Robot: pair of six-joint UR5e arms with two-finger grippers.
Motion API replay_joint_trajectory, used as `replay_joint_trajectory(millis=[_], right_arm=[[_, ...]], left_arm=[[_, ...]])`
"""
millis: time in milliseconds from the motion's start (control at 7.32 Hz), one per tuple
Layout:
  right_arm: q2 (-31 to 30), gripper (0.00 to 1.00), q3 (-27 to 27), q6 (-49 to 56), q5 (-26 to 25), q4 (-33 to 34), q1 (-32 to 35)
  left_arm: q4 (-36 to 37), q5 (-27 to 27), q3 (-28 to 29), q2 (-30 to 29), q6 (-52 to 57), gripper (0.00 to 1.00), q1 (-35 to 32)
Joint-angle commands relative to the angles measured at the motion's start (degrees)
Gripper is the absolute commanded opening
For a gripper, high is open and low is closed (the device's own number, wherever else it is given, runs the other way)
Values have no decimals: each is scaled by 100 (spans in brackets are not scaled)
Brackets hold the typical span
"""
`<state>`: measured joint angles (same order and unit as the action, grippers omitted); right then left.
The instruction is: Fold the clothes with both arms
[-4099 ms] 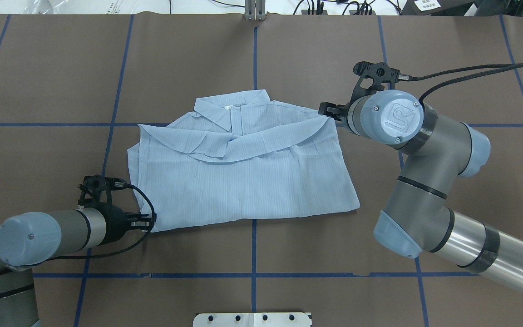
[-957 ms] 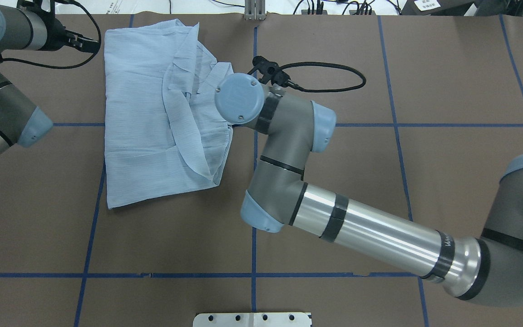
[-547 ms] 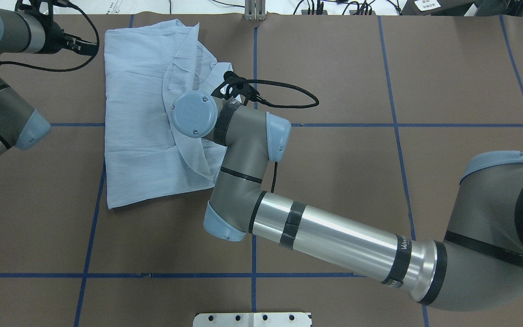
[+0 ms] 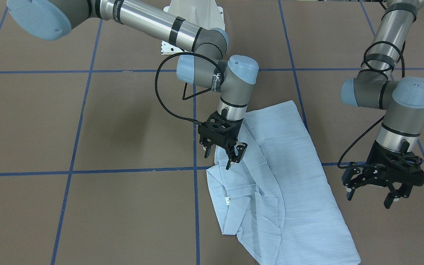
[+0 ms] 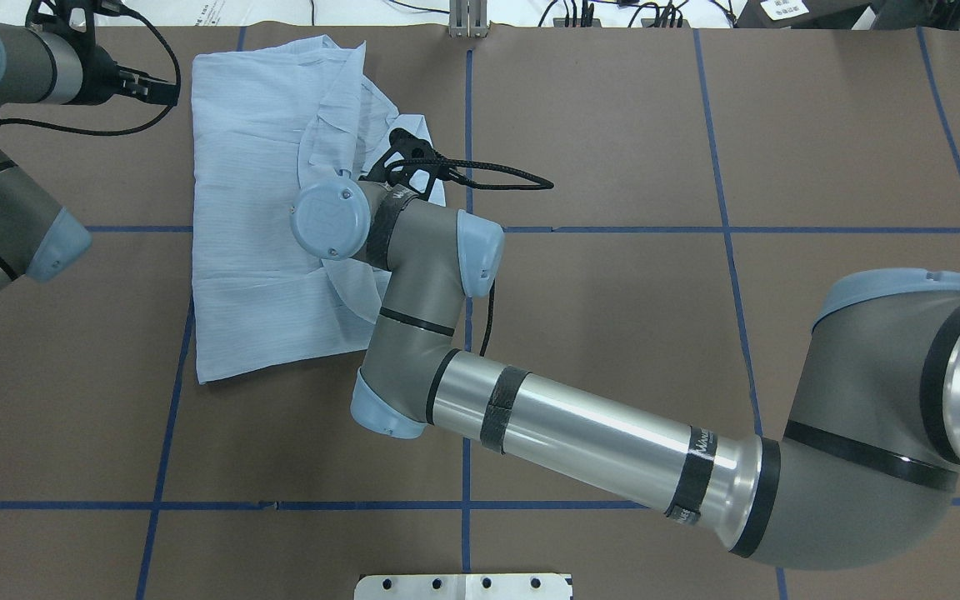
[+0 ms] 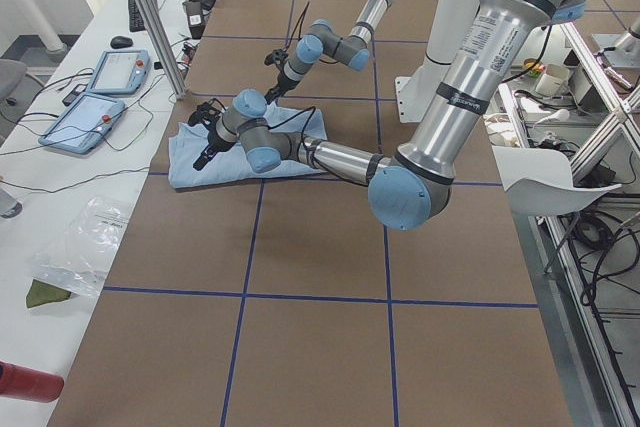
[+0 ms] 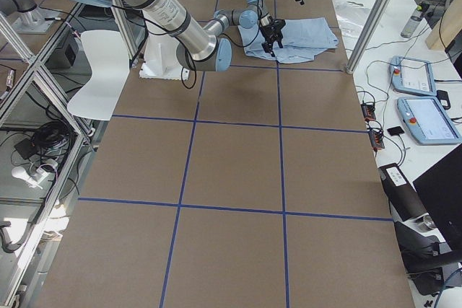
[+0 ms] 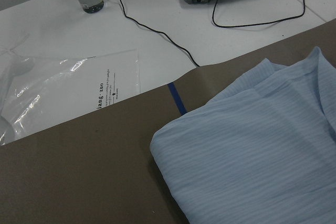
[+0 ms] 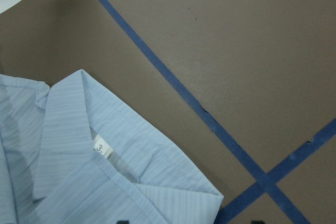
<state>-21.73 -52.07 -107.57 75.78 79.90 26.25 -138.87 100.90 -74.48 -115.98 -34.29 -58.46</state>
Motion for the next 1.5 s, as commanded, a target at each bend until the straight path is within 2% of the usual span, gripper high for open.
replay_joint_trajectory(millis=[0, 273, 1093, 1230, 1366], right_arm=[[11, 79, 310, 8, -124, -445, -32], [11, 78, 417, 8, -282, -510, -120], [28, 45, 435, 8, -292, -510, -173], [37, 32, 435, -1, -283, -510, -164], [54, 10, 444, -1, -266, -519, -156]], left_arm=[[0, 0, 12, 5, -16, 100, 10], [0, 0, 12, 5, -16, 100, 19], [-211, 0, 4, 163, -16, 100, 19], [-211, 0, 4, 163, -16, 100, 19], [-211, 0, -5, 172, -16, 100, 19]])
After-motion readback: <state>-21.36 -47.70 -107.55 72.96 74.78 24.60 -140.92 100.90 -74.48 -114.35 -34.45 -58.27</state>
